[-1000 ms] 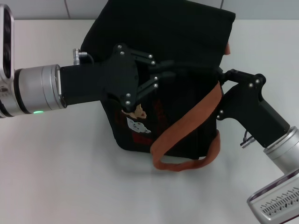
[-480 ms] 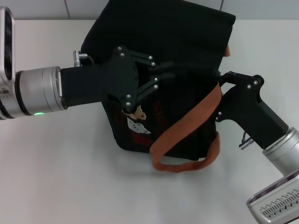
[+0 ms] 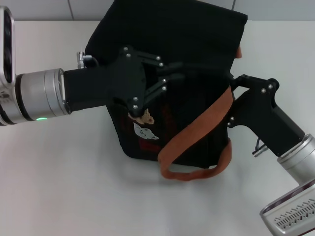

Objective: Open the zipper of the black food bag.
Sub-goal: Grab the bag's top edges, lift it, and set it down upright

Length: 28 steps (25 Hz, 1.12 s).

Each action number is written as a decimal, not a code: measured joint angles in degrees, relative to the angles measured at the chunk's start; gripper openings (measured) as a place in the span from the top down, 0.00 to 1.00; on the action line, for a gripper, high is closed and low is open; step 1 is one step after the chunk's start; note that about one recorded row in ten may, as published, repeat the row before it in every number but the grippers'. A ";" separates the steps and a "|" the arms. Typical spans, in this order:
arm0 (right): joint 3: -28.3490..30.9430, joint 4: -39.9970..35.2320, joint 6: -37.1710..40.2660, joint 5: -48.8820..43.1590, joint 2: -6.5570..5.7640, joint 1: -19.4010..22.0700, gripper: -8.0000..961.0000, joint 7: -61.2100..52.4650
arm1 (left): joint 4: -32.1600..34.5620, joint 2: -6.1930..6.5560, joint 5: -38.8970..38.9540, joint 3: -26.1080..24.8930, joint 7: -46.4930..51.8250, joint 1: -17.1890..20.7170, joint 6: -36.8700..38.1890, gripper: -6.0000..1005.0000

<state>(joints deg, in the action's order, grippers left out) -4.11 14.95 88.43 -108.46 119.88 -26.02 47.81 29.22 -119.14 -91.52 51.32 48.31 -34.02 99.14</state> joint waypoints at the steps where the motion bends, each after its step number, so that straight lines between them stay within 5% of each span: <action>1: 0.00 0.00 0.00 0.00 0.00 0.05 0.99 0.00 | -0.29 -0.01 0.99 0.00 -0.07 0.17 -0.01 0.90; 28: -0.08 -0.74 -1.76 0.07 0.00 0.45 0.99 -1.31 | -1.72 0.42 12.82 -0.75 -0.18 4.85 -0.27 0.90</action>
<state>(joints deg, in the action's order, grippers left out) -4.18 14.20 86.67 -108.39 119.88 -25.58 46.50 27.50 -118.72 -78.70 50.57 48.13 -29.16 98.87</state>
